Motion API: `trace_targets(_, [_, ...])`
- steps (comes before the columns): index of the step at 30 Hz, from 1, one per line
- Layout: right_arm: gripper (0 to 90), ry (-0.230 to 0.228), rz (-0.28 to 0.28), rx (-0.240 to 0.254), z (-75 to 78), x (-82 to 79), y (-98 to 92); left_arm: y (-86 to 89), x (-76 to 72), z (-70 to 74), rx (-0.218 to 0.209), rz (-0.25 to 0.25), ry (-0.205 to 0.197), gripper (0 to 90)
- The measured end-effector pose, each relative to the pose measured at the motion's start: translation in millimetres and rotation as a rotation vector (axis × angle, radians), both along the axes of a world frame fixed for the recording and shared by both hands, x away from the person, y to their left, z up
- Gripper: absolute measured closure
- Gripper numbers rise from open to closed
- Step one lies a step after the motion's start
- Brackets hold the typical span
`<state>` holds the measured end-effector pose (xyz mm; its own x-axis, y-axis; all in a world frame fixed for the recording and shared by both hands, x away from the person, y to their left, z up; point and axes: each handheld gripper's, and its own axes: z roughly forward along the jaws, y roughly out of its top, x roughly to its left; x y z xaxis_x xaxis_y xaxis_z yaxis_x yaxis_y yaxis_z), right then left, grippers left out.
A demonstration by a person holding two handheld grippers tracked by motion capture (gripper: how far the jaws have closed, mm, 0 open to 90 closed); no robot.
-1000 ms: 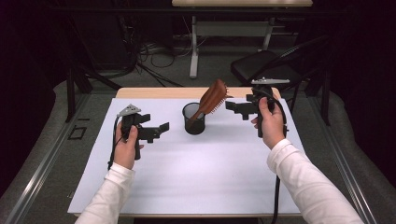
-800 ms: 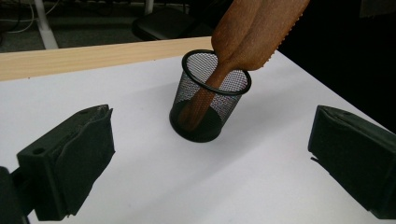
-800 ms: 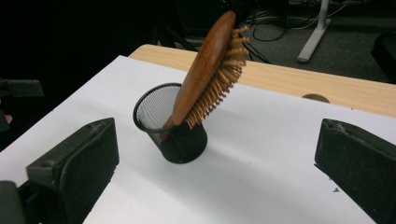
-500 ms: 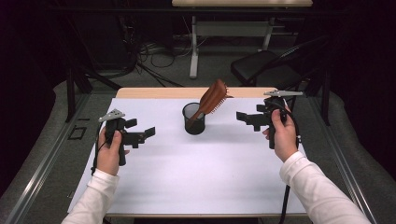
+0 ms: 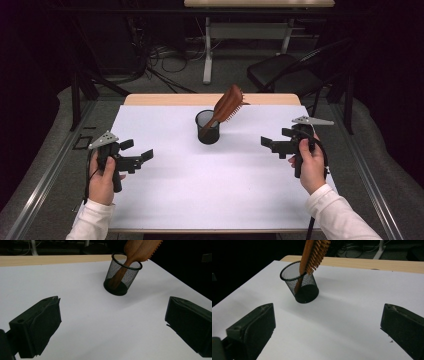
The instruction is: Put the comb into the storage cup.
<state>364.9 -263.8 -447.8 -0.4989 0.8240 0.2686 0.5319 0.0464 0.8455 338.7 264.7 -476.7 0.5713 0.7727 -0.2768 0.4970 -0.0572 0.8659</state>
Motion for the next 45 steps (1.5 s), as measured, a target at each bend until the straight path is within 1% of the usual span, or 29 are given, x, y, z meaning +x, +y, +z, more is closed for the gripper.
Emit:
trace_targets(7, [0.0,-0.007,-0.016,0.001,-19.1,-19.6,-10.4,7.7,-12.7,-8.6,0.011,0.005,-0.015,0.6])
trace_targets(11, [0.0,-0.003,-0.027,0.011,-30.1,-30.9,-16.3,9.7,-18.7,-15.3,0.018,-0.004,-0.017,0.6])
trace_targets(13, [0.0,-0.011,-0.036,0.009,-34.9,-36.7,-18.8,10.6,-21.3,-18.3,0.017,-0.005,-0.019,0.6])
trace_targets(16, [0.0,-0.009,-0.04,0.011,-42.5,-45.1,-21.6,12.5,-25.5,-21.8,0.011,-0.009,-0.022,0.6])
trace_targets(19, [0.0,0.003,-0.051,0.041,-50.9,-53.4,-25.0,13.9,-29.2,-25.3,0.009,-0.015,-0.028,0.6])
trace_targets(20, [0.0,-0.002,-0.058,0.054,-53.9,-55.7,-25.9,14.1,-30.1,-26.5,0.008,-0.015,-0.031,0.6])
trace_targets(21, [0.0,0.004,-0.059,0.055,-56.0,-58.6,-27.4,14.1,-30.8,-27.6,0.009,-0.014,-0.032,0.6])
trace_targets(24, [0.0,-0.002,-0.079,0.06,-63.1,-65.3,-29.4,14.6,-32.2,-30.5,0.009,-0.013,-0.029,0.6])
trace_targets(27, [0.0,0.007,-0.088,0.048,-69.6,-69.3,-32.3,15.4,-33.0,-32.8,0.013,-0.014,-0.034,0.6])
trace_targets(32, [0.0,-0.002,-0.112,0.027,-79.1,-75.9,-36.2,18.5,-33.4,-35.5,0.014,-0.006,-0.042,0.6])
trace_targets(34, [0.0,-0.007,-0.114,0.007,-81.5,-78.3,-37.1,19.4,-33.1,-37.3,0.014,-0.002,-0.042,0.6])
trace_targets(37, [0.0,-0.013,-0.11,0.014,-84.3,-79.9,-37.6,20.2,-32.9,-39.6,0.012,0.002,-0.044,0.6])
trace_targets(38, [0.0,-0.006,-0.106,0.007,-84.9,-80.5,-38.5,20.5,-32.9,-40.2,0.014,0.001,-0.045,0.6])
trace_targets(41, [0.0,-0.011,-0.104,0.006,-89.2,-80.8,-39.4,20.5,-32.6,-41.8,0.013,0.0,-0.051,0.6])
trace_targets(45, [0.0,-0.019,-0.106,-0.026,-93.6,-81.7,-40.4,20.7,-31.5,-44.5,0.013,-0.004,-0.052,0.6])
